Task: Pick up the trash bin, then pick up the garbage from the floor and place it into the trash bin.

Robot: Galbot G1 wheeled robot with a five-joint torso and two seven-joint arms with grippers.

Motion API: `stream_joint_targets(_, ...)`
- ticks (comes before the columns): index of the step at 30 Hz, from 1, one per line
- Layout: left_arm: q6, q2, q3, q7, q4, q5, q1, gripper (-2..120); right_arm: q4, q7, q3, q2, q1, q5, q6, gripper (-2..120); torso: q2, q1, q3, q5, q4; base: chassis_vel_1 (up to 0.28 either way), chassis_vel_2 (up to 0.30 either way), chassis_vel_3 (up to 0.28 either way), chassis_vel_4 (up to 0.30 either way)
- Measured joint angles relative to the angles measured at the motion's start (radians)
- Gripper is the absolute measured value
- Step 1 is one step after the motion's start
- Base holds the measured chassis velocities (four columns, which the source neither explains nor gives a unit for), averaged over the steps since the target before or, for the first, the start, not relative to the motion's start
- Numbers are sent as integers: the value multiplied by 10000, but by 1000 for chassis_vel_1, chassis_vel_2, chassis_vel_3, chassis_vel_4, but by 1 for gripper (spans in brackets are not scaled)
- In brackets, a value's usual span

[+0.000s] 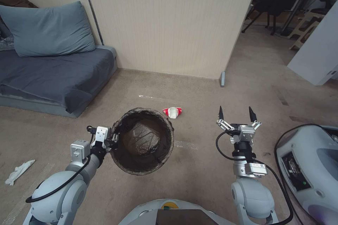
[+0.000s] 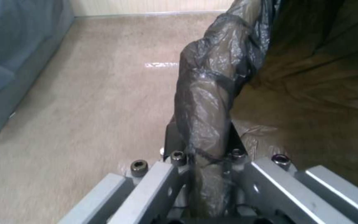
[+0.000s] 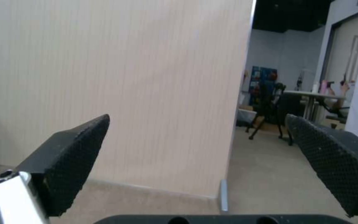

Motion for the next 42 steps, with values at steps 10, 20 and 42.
stream_joint_targets(10, -3, -52, -25, -59, 68, -34, -35, 0, -45, -71, 4, -1, -14, -9, 66, 100, 0, 2, 2, 0, 0, -238, 221, 241, -222)
stream_joint_targets(20, -3, -265, -48, -125, 109, -110, -153, 0, -104, -93, -71, -1, -32, -236, 303, 100, 0, 2, 1, 3, -2, -199, 197, 204, -197)
stream_joint_targets(42, 0, -523, -298, -277, 45, -226, -331, 0, -369, -1169, 276, -1223, 513, -487, 813, 100, 0, 1, 0, 0, 0, -38, 43, 33, -35)
